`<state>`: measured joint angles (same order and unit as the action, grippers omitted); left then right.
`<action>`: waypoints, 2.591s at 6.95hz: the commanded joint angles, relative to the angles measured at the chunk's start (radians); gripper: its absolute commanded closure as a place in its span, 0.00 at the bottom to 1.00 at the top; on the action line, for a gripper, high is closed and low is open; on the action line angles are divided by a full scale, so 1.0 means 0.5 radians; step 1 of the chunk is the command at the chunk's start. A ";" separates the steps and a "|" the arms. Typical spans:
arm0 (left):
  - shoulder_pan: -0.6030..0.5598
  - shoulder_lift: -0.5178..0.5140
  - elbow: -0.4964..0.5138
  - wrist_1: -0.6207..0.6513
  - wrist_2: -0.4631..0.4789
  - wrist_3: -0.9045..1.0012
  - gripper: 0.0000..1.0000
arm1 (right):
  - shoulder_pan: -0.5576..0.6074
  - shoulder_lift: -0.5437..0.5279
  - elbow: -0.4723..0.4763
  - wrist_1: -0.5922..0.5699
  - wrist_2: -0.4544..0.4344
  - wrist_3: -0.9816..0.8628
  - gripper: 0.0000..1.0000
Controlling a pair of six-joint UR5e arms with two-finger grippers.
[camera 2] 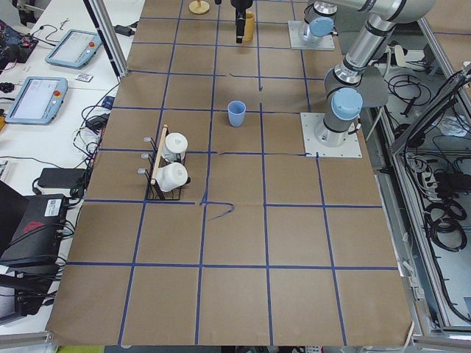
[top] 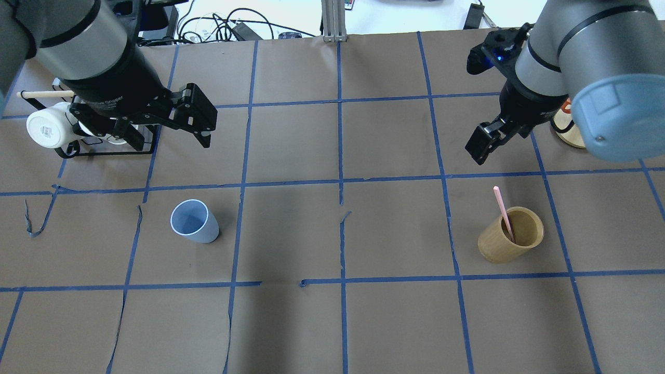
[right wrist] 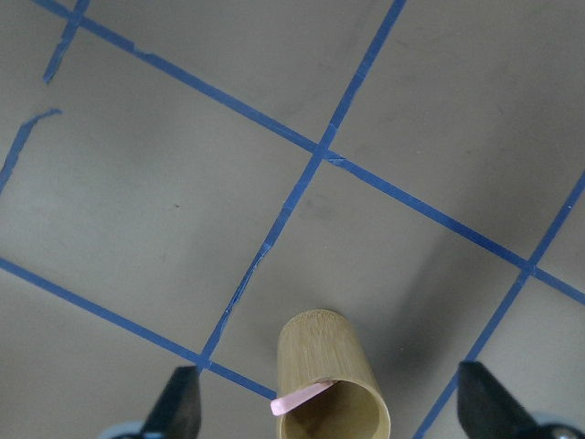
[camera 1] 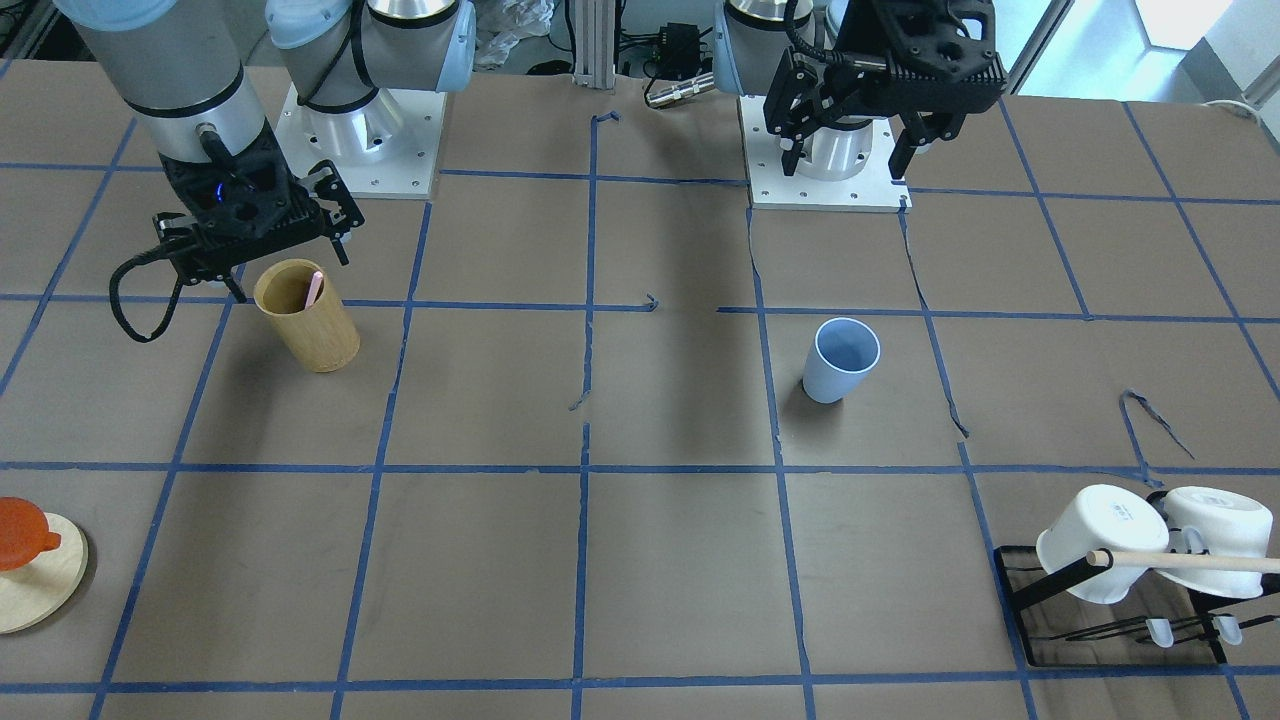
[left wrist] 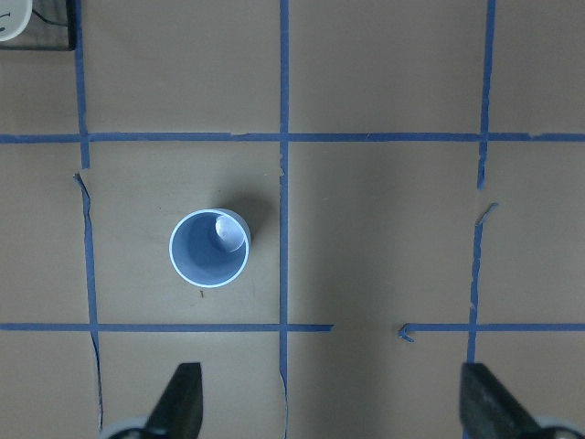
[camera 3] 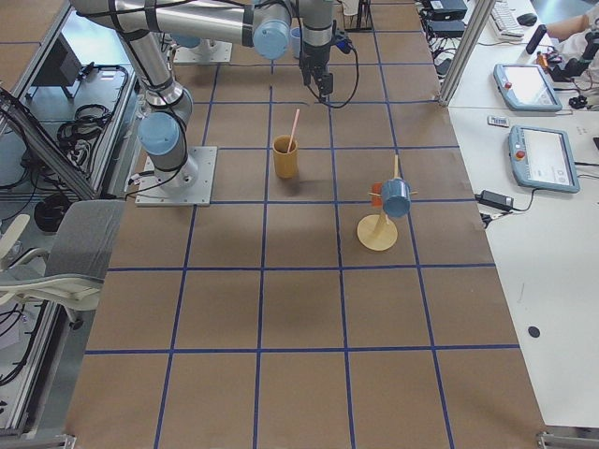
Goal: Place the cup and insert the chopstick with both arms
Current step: 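Lower the right gripper to the pink chopstick while the left descends over the blue cup, then grasp the blue cup with the left gripper while the right grasps the chopstick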
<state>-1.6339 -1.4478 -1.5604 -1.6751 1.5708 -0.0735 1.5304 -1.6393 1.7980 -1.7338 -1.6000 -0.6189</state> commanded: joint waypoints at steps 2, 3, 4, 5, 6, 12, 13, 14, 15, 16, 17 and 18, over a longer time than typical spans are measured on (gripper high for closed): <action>0.000 0.021 -0.045 -0.012 0.003 -0.028 0.00 | 0.001 -0.044 0.315 -0.225 -0.030 -0.464 0.00; 0.013 0.003 -0.048 0.021 -0.003 0.006 0.00 | -0.002 -0.041 0.370 -0.266 -0.031 -0.507 0.00; 0.073 -0.080 -0.121 0.058 -0.006 0.021 0.00 | 0.001 -0.038 0.422 -0.375 -0.037 -0.605 0.07; 0.162 -0.120 -0.341 0.204 -0.009 0.082 0.00 | 0.001 -0.041 0.459 -0.477 -0.107 -0.621 0.30; 0.212 -0.117 -0.589 0.336 0.000 0.210 0.00 | 0.001 -0.038 0.460 -0.484 -0.132 -0.706 0.33; 0.218 -0.338 -1.012 1.104 0.064 0.319 0.13 | -0.002 -0.044 0.469 -0.447 -0.132 -0.784 0.52; 0.212 -0.353 -1.045 1.105 0.067 0.325 0.26 | -0.002 -0.044 0.469 -0.444 -0.129 -0.787 0.61; 0.212 -0.375 -1.067 1.108 0.064 0.325 0.34 | -0.002 -0.044 0.466 -0.359 -0.132 -0.778 0.65; 0.212 -0.408 -1.064 1.111 0.061 0.322 0.55 | -0.002 -0.044 0.454 -0.313 -0.135 -0.772 0.68; 0.206 -0.418 -1.064 1.114 0.064 0.328 0.83 | -0.002 -0.044 0.454 -0.309 -0.138 -0.769 0.70; 0.203 -0.418 -1.061 1.114 0.067 0.325 1.00 | -0.002 -0.047 0.454 -0.303 -0.138 -0.763 0.71; 0.200 -0.412 -1.061 1.114 0.064 0.325 1.00 | -0.002 -0.050 0.451 -0.303 -0.138 -0.756 0.74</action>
<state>-1.5319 -1.6547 -2.0913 -1.1186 1.6036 0.0892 1.5294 -1.6628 2.0248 -1.8878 -1.6687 -1.0009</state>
